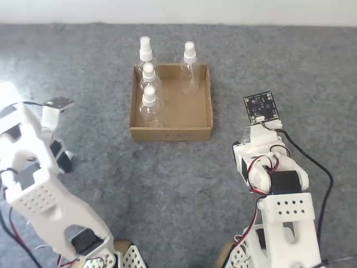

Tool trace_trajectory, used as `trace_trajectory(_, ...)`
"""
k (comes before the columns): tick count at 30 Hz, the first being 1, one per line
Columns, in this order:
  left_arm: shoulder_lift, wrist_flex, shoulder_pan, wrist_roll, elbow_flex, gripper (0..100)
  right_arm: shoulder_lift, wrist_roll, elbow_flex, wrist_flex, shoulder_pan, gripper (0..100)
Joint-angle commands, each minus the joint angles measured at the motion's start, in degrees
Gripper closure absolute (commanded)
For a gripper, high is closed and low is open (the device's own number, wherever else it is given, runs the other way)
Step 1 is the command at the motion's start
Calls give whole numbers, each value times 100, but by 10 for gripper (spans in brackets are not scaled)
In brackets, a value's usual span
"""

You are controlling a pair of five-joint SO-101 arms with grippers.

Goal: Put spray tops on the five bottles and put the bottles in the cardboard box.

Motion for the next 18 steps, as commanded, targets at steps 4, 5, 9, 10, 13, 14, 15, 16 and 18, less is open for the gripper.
trace_trajectory(4,18,1160,-26,-44,-1059,967,-101,88,-70,-101,57,908)
trace_trajectory(5,18,1222,-26,-44,-1156,967,-101,97,-70,-101,57,908)
trace_trajectory(9,18,1284,-26,-44,-1288,967,-101,97,-70,-101,48,908)
trace_trajectory(10,18,1292,-26,-35,-1288,967,-101,97,-70,-92,40,908)
trace_trajectory(13,9,1336,-26,-35,-1297,968,-119,97,-70,-92,31,909)
trace_trajectory(14,-35,1345,-35,-35,-1305,975,-145,88,-70,-92,22,909)
trace_trajectory(15,-123,1345,-35,-35,-1288,983,-154,88,-70,-92,22,909)
trace_trajectory(16,-229,1345,-44,-35,-1270,986,-154,79,-70,-92,13,909)
trace_trajectory(18,-510,1345,-114,-26,-1270,986,-163,79,-70,-92,13,909)
